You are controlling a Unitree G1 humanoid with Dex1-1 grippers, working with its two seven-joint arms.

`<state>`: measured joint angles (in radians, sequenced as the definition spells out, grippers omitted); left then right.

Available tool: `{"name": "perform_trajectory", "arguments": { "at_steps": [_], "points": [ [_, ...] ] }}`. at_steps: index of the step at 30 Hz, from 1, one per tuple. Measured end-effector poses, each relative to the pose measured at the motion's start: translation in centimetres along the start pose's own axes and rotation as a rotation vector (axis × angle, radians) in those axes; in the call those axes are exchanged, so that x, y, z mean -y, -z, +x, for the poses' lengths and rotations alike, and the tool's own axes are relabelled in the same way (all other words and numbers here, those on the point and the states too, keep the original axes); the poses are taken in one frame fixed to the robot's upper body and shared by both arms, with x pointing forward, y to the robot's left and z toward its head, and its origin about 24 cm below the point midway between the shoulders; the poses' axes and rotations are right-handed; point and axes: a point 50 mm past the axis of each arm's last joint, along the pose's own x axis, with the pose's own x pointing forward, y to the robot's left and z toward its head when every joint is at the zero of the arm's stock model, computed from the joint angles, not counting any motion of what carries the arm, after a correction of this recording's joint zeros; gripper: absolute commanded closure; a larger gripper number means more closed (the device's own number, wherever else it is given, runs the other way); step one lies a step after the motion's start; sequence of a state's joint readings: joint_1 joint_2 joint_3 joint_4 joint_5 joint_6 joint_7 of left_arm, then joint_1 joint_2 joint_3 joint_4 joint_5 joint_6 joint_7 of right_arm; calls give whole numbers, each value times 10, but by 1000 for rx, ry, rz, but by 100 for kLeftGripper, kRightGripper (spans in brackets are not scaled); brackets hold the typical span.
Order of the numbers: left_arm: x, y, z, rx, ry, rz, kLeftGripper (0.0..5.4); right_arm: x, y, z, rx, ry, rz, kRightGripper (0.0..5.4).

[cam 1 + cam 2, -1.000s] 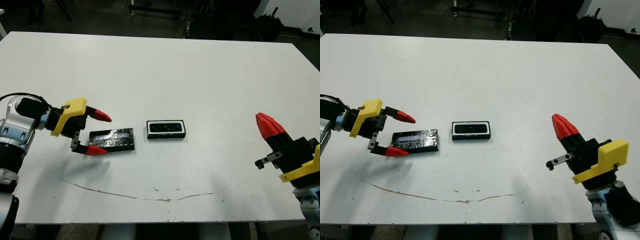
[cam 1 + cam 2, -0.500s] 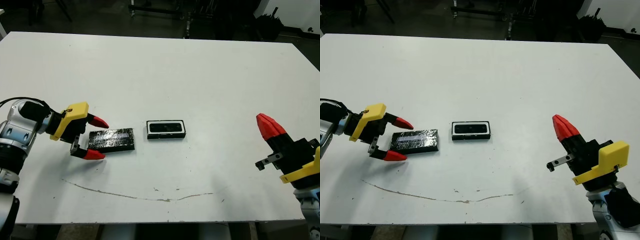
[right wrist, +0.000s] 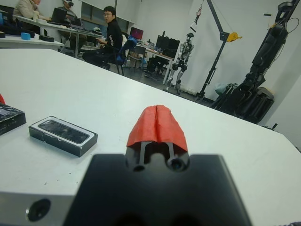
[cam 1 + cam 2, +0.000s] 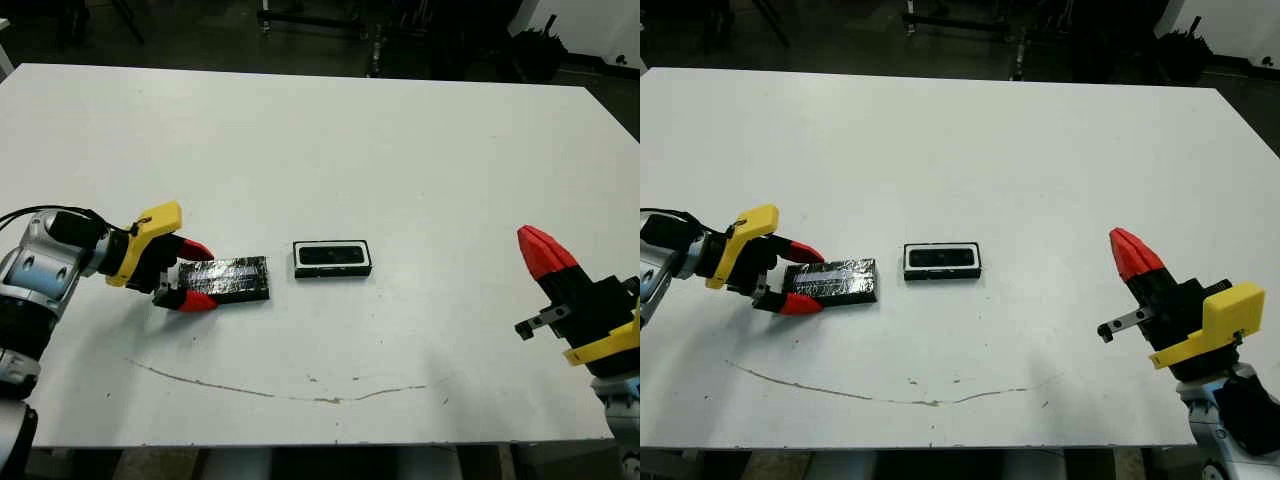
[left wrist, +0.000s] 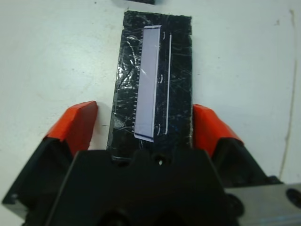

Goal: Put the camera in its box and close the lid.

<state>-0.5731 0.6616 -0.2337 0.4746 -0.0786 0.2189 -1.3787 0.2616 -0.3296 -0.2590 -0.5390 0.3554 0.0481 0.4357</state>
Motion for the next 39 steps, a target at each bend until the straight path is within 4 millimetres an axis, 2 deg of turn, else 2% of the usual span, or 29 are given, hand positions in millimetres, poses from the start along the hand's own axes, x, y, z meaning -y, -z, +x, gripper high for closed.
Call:
{"name": "perform_trajectory", "arguments": {
  "at_steps": [5,14,20,26,31,39],
  "points": [
    [2,1,1,12,9,-5,222,1,0,0,1,3,-2,540],
    [3,1,1,29,45,2,223,3,-1,0,8,9,4,540],
    [-2,-2,-7,170,-29,-107,223,3,-1,0,8,9,4,540],
    [-7,1,-5,277,-60,-193,223,3,-1,0,5,8,5,540],
    [-15,-4,6,360,-73,-189,223,2,0,0,3,2,9,540],
    [-21,-12,37,321,-25,-179,223,1,-1,0,3,2,4,540]
  ]
}}
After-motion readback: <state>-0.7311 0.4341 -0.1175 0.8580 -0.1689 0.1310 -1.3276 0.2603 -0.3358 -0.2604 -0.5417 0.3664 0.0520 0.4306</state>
